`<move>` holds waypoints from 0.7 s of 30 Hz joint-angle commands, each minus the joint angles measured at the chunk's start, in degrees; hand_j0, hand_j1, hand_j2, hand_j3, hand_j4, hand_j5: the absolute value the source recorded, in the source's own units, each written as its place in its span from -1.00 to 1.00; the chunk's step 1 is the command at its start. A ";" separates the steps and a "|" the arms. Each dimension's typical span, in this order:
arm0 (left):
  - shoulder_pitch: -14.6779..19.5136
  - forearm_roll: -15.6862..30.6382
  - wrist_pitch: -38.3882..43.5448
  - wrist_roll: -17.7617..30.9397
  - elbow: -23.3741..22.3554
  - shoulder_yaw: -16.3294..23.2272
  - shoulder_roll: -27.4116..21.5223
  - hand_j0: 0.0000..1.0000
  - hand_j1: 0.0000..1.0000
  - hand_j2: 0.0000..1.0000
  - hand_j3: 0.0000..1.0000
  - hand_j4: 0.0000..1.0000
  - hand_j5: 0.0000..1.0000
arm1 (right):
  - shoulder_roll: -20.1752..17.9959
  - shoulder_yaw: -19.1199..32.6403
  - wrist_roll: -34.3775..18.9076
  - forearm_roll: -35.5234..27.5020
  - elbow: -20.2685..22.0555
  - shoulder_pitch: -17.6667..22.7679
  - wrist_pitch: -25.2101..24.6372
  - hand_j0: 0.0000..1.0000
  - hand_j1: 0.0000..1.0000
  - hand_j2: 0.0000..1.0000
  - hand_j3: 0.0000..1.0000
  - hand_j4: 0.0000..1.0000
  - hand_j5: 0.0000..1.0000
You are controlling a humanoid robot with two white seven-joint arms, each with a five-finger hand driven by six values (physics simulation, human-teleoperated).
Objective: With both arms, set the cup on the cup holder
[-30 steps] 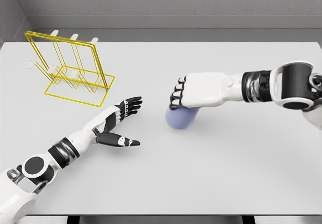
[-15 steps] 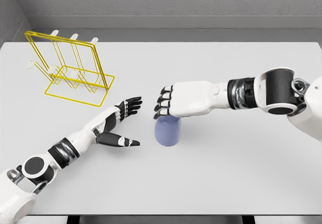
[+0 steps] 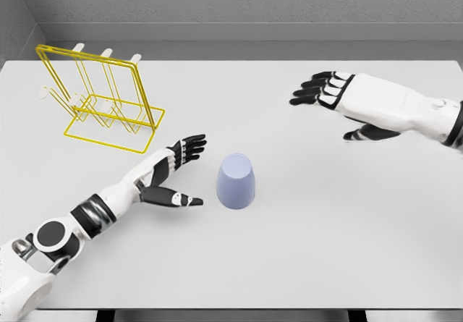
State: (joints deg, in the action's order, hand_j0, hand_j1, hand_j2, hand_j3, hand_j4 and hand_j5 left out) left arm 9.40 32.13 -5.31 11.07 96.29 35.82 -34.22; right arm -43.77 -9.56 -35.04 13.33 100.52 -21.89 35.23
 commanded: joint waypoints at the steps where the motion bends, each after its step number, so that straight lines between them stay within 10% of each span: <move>1: 0.00 0.13 0.30 0.00 0.03 0.91 0.99 1.00 1.00 1.00 1.00 1.00 1.00 | -1.31 8.68 0.04 -8.14 0.11 0.18 -0.23 1.00 1.00 1.00 1.00 1.00 1.00; 21: 4.57 0.39 9.71 -1.58 -1.64 2.67 8.11 1.00 1.00 1.00 1.00 1.00 1.00 | 2.82 12.90 0.04 -9.20 -1.82 7.65 -0.23 1.00 1.00 1.00 1.00 1.00 1.00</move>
State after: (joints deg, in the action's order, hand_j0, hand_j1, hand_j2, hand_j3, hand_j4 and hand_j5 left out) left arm 13.97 32.41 3.61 9.61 95.14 38.54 -26.48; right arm -40.97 3.05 -35.03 4.55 98.81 -14.24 35.18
